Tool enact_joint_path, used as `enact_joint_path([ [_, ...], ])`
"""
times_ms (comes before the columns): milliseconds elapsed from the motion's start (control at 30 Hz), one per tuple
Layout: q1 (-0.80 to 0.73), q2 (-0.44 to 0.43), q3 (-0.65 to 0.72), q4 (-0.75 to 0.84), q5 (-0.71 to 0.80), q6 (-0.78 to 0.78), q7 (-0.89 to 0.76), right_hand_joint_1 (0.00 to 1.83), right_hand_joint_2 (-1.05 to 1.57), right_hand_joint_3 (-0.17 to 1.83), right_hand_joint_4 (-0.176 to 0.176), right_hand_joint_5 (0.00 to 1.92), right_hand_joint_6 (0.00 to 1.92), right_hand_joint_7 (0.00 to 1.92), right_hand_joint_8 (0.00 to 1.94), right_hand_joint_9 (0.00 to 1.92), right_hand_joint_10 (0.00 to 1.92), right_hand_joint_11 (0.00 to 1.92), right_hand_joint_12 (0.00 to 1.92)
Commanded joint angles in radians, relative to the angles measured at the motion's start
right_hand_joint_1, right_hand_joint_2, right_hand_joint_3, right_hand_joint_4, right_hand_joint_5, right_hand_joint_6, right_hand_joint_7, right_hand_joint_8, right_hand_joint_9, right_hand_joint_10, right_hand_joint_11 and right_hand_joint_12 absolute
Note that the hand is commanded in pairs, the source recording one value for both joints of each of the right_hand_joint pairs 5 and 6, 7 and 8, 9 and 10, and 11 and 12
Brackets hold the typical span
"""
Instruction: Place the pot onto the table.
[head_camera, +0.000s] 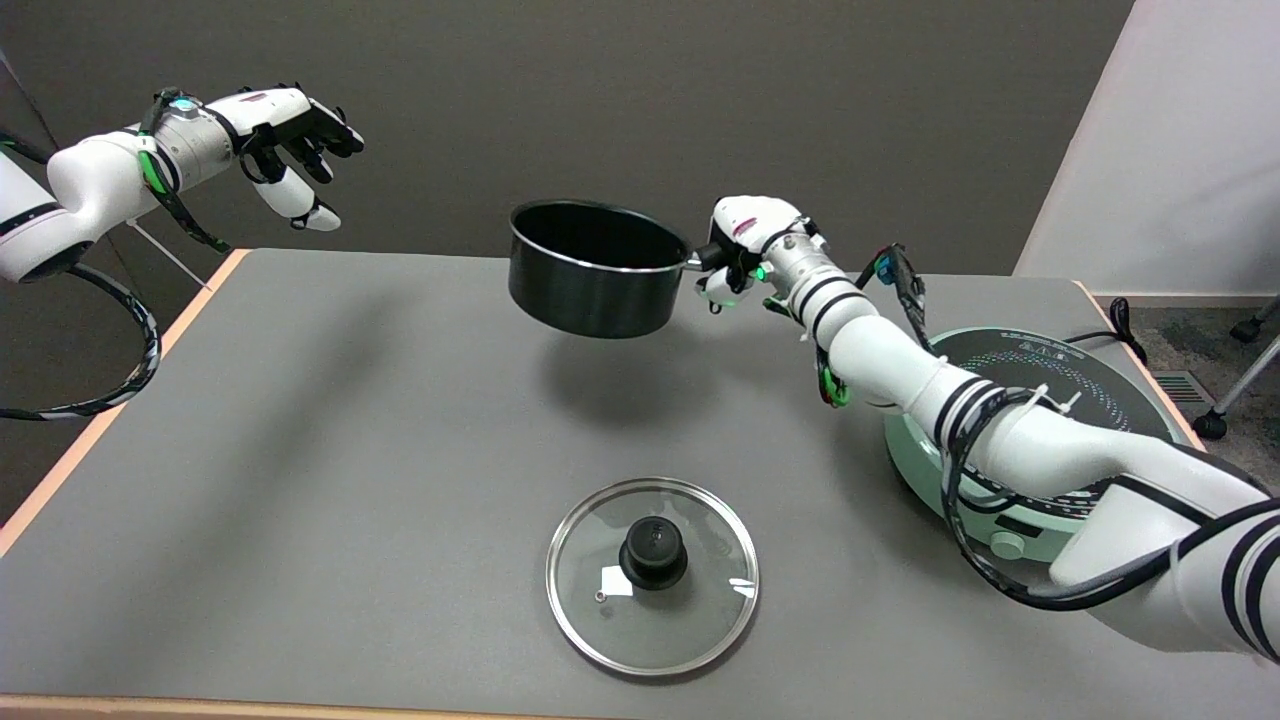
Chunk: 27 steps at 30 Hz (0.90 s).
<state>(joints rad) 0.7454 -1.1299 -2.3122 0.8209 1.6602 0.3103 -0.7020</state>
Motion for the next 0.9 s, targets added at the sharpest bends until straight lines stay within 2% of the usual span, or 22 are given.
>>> enact_joint_path([
  [33, -0.078, -0.023, -0.003, -0.058, -0.101, 0.197, 0.006, 1.01, 1.41, 0.47, -0.040, 1.92, 1.92, 1.92, 1.92, 1.92, 1.92, 1.92, 1.92],
  [333, -0.125, -0.014, -0.001, -0.051, -0.171, 0.282, 0.031, 0.93, 1.54, 0.42, -0.053, 1.92, 1.92, 1.92, 1.92, 1.92, 1.92, 1.92, 1.92],
  [900, -0.167, -0.010, 0.002, -0.059, -0.306, 0.353, 0.094, 0.92, 1.55, 0.43, -0.052, 1.92, 1.92, 1.92, 1.92, 1.92, 1.92, 1.92, 1.92],
])
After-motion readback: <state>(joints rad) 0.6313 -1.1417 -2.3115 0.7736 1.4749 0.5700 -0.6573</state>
